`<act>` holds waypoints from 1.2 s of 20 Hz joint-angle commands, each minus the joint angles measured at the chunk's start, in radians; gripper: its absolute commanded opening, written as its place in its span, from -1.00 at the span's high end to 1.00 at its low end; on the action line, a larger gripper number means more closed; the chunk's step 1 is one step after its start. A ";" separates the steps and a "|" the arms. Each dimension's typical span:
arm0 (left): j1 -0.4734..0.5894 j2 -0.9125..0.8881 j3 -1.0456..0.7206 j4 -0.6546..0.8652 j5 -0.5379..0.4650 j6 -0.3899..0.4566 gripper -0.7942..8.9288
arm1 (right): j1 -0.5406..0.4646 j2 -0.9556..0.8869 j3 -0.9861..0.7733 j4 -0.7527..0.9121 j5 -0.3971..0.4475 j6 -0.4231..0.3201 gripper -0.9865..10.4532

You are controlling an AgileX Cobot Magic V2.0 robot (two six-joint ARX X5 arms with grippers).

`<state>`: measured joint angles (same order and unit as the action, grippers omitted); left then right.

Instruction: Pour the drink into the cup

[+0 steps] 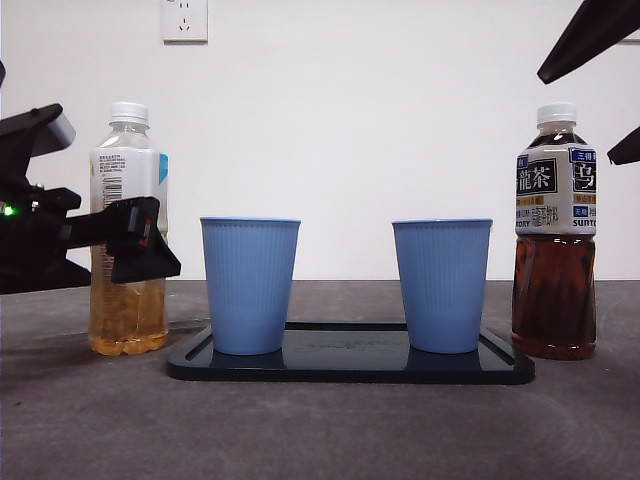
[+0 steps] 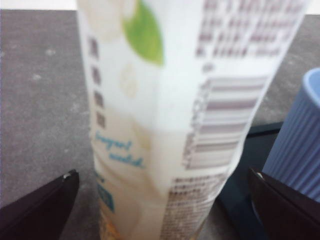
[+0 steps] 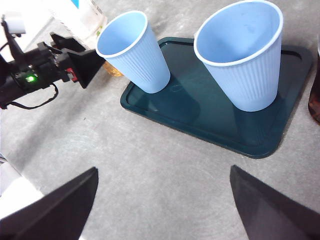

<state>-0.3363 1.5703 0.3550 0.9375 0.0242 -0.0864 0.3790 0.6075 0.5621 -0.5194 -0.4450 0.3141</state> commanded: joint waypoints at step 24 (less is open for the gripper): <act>-0.005 -0.228 0.148 -0.420 -0.003 0.288 0.47 | 0.005 0.005 0.016 -0.032 -0.004 -0.120 0.10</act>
<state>-0.3363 1.3544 0.4683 0.4953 0.0223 0.1253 0.3790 0.6075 0.5621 -0.5583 -0.4458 0.2150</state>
